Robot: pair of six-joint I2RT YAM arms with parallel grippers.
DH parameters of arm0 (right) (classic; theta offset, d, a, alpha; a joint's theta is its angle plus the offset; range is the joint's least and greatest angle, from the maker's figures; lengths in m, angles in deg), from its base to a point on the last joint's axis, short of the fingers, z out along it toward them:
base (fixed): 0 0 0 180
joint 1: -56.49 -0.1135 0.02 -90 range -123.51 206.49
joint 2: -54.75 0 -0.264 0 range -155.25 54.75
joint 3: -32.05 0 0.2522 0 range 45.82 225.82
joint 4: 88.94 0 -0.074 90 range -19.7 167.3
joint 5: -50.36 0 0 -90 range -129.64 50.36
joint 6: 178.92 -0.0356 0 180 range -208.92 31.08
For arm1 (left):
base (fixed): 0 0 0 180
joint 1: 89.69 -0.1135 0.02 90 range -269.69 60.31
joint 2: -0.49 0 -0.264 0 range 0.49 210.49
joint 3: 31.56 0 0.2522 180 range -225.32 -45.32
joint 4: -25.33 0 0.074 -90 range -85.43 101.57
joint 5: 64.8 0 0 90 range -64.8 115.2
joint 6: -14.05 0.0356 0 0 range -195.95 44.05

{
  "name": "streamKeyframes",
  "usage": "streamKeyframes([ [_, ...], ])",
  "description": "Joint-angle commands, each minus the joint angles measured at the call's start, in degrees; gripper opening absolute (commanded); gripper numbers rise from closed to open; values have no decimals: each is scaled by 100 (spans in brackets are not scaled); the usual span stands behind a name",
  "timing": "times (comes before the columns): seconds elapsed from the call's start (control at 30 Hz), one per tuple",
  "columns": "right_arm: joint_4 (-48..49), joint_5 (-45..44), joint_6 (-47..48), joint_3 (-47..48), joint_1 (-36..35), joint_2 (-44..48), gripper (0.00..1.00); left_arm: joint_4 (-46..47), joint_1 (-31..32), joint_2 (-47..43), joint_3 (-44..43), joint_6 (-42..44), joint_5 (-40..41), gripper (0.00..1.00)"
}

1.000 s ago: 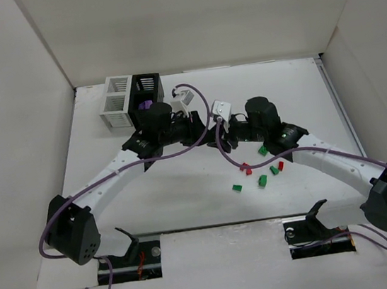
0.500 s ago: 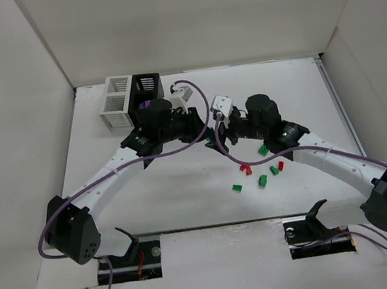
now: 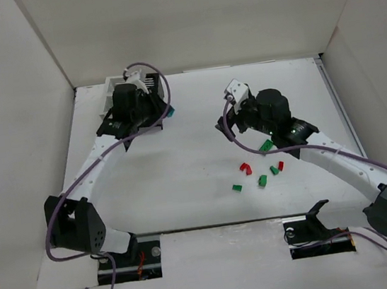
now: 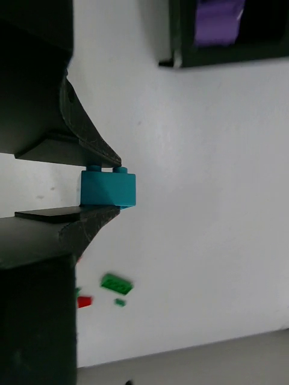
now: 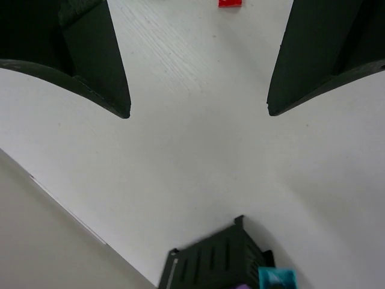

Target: Sort the legos into containers by color

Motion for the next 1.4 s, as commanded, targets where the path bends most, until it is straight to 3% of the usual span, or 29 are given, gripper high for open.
streamKeyframes([
  [0.0, 204, -535, -476, 78, 377, 52, 100, 61, -544, 475, -769, 102, 784, 0],
  [0.1, 204, -587, -669, -36, 667, 52, 100, 9, -693, 1281, -1549, 373, 1506, 0],
  [0.4, 204, -983, -925, -151, 1186, -10, 100, -202, -1203, 3656, -4502, 629, 1446, 0],
  [0.77, 204, -974, -1232, -264, 1477, -238, 100, 378, -1203, 4783, -5303, 638, 1393, 0],
  [0.87, 204, -974, -1285, -265, 1529, -238, 100, 430, -1203, 4923, -5304, 586, 1393, 4],
  [0.9, 204, -974, -1285, -317, 1530, -186, 100, 430, -1203, 4924, -5304, 586, 1393, 6],
  [0.97, 204, -921, -1285, -318, 1530, -125, 100, 430, -1203, 4924, -5304, 586, 1393, 22],
  [1.37, 29, -1168, -1900, -529, 1863, 52, 100, 202, -1203, 4467, -4821, 586, 1375, 68],
])
